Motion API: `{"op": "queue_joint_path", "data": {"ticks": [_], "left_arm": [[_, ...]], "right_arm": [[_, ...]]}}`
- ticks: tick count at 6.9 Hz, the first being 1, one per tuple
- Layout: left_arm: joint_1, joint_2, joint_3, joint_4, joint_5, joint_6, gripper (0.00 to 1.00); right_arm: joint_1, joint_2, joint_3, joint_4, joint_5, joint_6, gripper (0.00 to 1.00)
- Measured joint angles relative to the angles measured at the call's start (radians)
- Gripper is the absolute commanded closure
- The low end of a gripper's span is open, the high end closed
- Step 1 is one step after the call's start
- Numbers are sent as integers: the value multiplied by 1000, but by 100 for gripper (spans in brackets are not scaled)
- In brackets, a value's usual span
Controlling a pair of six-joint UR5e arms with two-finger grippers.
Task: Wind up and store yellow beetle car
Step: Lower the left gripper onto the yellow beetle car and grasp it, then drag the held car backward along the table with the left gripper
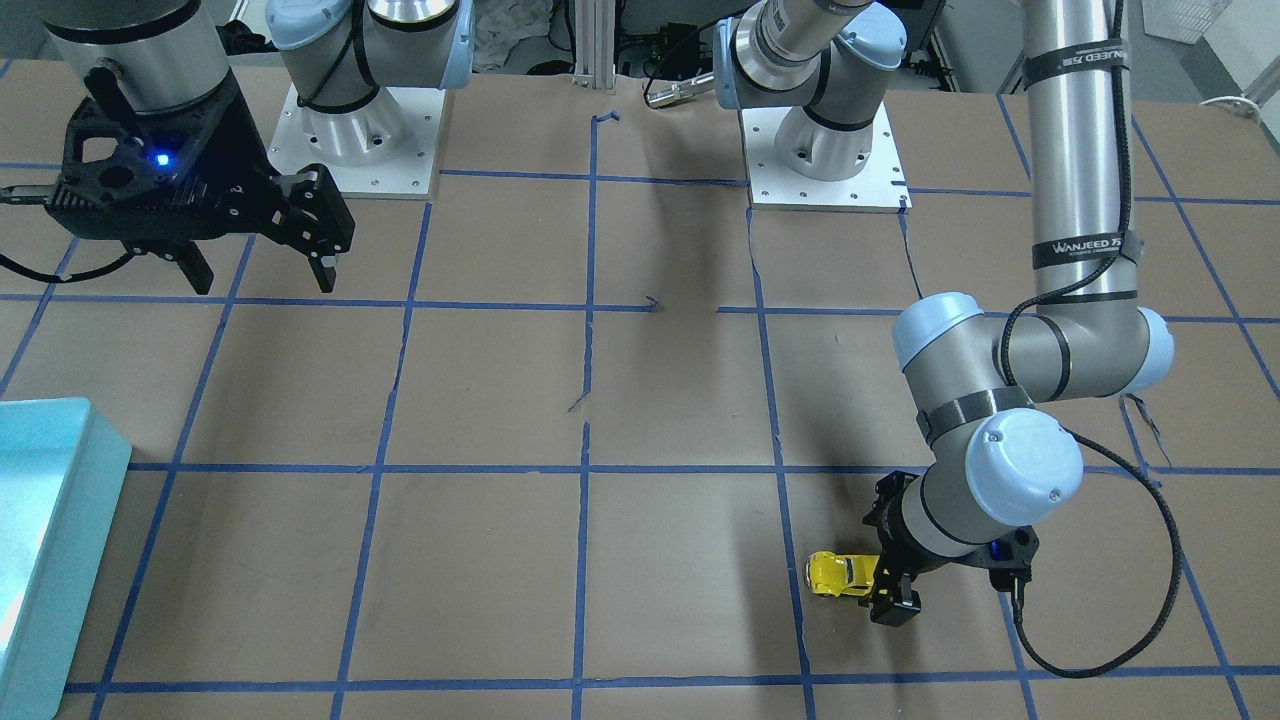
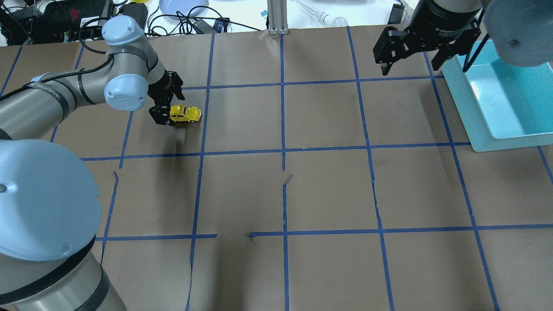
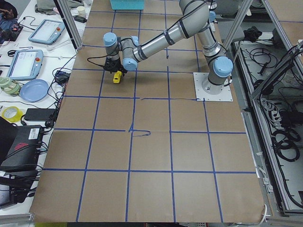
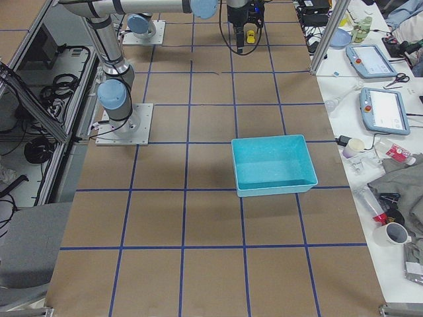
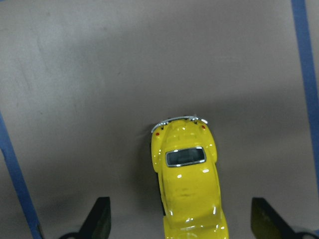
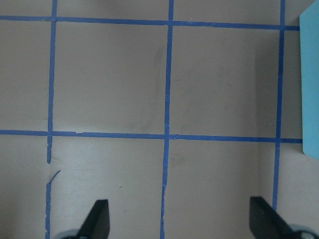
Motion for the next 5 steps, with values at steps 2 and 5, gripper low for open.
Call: {"op": "queue_joint_path", "data": {"ticks": [2, 5], "left_arm": [[0, -11, 6, 0, 0, -45, 100], [-1, -9, 34, -3, -8, -81, 100]], "right_arm": [[0, 0, 0, 0, 2, -1, 0], [0, 0, 0, 0, 3, -3, 0]]}}
